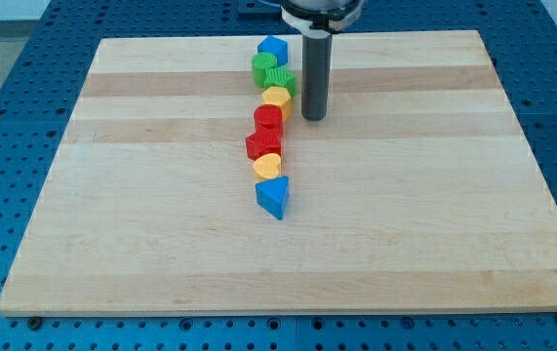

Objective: Slightly push the yellow hexagon to the top of the red circle

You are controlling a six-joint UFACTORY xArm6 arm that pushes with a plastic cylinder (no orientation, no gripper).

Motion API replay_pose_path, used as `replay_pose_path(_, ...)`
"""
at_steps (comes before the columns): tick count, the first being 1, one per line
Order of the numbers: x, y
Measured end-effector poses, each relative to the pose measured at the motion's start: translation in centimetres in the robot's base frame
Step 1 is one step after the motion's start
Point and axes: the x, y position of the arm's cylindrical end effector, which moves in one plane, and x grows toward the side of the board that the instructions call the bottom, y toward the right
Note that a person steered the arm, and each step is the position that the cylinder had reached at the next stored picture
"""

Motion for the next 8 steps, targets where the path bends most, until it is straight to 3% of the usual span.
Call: replay_pose_path(8, -2.8, -1.5)
